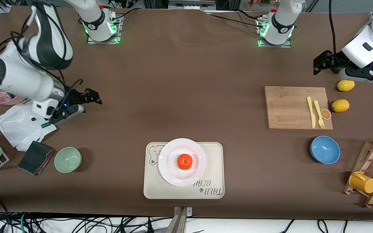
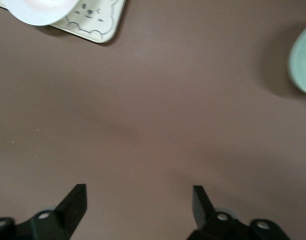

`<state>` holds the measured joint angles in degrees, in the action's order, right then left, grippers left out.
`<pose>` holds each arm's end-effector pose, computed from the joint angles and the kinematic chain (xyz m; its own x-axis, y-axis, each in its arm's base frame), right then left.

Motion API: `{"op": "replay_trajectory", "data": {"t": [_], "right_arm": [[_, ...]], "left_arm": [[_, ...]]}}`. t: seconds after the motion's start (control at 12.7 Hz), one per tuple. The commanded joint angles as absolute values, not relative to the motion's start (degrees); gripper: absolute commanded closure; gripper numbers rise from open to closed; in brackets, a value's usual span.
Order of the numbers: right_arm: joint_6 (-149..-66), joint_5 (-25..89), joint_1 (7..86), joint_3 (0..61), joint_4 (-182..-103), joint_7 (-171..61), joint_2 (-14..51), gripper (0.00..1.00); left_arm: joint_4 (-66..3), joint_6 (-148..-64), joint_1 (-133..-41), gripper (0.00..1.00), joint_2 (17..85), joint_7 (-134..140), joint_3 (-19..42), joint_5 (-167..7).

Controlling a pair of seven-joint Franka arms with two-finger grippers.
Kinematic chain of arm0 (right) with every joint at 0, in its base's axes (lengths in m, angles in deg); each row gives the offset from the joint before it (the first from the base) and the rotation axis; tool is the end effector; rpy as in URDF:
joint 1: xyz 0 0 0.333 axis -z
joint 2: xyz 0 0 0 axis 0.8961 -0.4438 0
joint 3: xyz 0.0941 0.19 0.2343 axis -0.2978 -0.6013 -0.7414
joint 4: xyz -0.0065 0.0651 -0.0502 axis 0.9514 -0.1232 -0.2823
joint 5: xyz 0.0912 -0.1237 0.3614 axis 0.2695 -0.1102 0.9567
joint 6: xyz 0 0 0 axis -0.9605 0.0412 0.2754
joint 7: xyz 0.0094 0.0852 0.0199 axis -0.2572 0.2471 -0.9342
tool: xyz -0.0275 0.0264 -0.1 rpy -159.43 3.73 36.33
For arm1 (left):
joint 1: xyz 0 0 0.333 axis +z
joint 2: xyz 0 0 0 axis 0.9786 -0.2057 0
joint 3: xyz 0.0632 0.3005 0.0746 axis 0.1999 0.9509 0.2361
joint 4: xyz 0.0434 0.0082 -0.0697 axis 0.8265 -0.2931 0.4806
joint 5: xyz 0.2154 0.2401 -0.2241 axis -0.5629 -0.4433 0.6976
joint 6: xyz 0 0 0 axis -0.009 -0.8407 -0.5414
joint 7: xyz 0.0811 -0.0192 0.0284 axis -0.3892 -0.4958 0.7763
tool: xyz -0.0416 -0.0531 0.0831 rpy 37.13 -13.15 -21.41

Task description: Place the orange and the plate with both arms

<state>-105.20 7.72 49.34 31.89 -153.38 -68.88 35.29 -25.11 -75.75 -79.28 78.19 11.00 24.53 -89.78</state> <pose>0.5753 0.0894 0.4286 0.9336 0.3584 -0.0037 0.3512 -0.9168 -0.1902 0.5349 -0.0574 0.6097 0.9882 -0.1311 -0.0788 -0.1329 -0.9910 -0.0184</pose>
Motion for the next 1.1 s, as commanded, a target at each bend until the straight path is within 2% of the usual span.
{"op": "replay_trajectory", "data": {"t": [0.0,0.24,0.55,1.02], "right_arm": [[-95.51,-0.33,49.06,31.20,-147.86,-61.41,40.03,0.00],[-85.29,-1.05,51.60,31.20,-137.30,-60.07,39.60,0.00],[-80.98,-1.40,52.05,31.38,-134.04,-59.90,39.86,0.00],[-80.26,-4.13,52.05,31.47,-133.94,-59.90,39.86,0.00]], "left_arm": [[-23.96,-74.78,-79.54,0.00,77.93,10.35,24.46,-89.13],[-23.96,-74.78,-79.54,0.00,77.93,10.35,24.37,-89.13],[-23.96,-74.78,-79.45,0.00,77.93,10.35,24.02,-89.13],[-23.96,-74.78,-79.45,0.00,77.93,10.17,23.84,-89.13]]}}
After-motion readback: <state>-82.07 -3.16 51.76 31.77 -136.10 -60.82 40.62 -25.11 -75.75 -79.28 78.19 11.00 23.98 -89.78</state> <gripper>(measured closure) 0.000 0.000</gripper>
